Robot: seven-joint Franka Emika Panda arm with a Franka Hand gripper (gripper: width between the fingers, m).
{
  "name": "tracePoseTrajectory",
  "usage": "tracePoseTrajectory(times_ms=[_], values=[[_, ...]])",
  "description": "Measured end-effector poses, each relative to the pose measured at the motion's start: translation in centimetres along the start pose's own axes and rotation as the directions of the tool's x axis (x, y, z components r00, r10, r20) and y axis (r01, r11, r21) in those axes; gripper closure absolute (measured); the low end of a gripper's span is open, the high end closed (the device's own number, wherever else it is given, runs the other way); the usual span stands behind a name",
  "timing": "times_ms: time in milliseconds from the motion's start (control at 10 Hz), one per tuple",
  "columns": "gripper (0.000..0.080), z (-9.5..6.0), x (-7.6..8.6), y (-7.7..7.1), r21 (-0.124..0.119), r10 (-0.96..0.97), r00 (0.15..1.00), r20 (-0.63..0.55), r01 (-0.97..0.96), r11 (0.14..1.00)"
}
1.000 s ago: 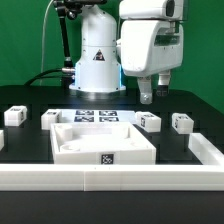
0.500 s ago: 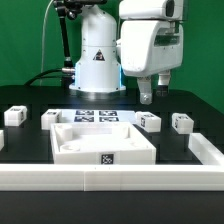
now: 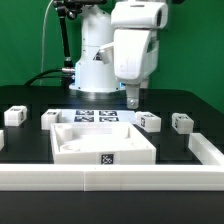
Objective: Assemble one leg
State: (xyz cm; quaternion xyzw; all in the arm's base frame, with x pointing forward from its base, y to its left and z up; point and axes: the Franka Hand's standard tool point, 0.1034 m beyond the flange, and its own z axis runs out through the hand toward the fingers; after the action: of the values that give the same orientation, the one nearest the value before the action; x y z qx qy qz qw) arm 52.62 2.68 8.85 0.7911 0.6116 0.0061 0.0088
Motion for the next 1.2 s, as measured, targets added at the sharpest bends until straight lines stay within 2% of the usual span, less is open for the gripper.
tracePoseTrajectory(times_ms=[200,300,700,800,900,1200], values=[[0.0150,0.7,-2.5,-0.2,0.013,-0.132,0.991,0.029,0.132,0.991],[0.0150,0.9,-3.5,-0.1,0.022,-0.135,0.990,0.035,0.134,0.991],[0.0150,1.0,-3.6,-0.1,0.021,-0.141,0.989,0.035,0.141,0.990],[0.0150,1.5,-4.0,-0.3,0.014,-0.246,0.969,0.029,0.246,0.969],[0.0150,2.1,-4.4,-1.1,0.033,-0.310,0.950,0.027,0.309,0.950],[0.0150,2.9,-4.9,-2.6,0.059,-0.395,0.918,0.021,0.394,0.917]])
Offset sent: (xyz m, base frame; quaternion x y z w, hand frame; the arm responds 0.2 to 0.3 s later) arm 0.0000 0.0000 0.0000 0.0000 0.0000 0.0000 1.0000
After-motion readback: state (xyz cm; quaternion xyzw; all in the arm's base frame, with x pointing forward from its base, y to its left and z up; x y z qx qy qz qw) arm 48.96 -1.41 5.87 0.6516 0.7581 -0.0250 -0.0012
